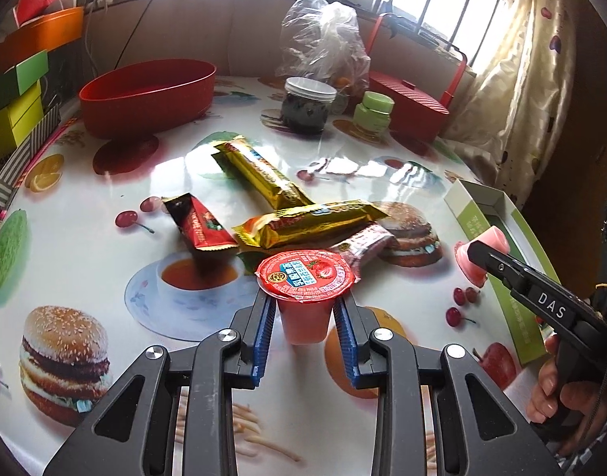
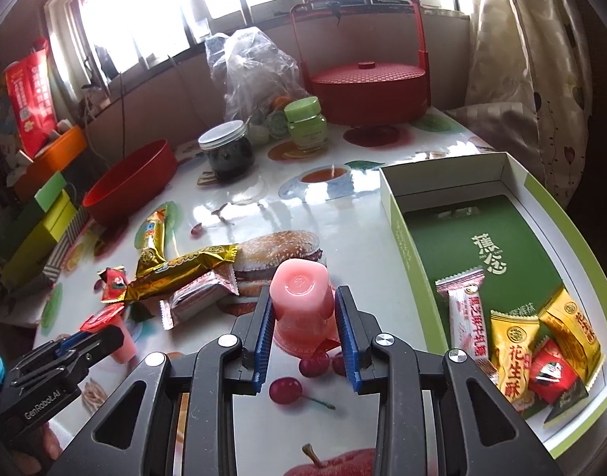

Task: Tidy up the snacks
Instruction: 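Carry both pink jelly cups over the green box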

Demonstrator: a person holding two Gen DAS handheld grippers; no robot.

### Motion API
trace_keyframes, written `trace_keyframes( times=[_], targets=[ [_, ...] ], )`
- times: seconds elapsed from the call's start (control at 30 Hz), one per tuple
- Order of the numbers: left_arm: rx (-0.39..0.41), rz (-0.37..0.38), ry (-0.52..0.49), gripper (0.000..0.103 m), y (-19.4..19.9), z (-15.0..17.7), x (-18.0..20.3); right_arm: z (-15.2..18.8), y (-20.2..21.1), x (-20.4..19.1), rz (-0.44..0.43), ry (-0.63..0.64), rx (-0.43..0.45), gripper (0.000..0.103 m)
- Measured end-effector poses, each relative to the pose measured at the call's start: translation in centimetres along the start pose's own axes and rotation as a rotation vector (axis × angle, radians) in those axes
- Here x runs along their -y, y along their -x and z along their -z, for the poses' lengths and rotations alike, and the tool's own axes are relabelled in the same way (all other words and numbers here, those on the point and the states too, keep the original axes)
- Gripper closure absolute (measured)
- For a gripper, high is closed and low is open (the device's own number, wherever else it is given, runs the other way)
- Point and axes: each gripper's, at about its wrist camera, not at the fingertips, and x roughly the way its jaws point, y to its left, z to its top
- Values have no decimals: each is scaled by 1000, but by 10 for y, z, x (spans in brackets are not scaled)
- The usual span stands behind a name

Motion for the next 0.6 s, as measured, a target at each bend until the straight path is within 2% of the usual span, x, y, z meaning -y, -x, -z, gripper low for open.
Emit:
trace_keyframes(
  times=[0.6],
  targets=[
    [37,39,-83,72,21,3,34,8,36,6,-33,-13,46,74]
  ],
)
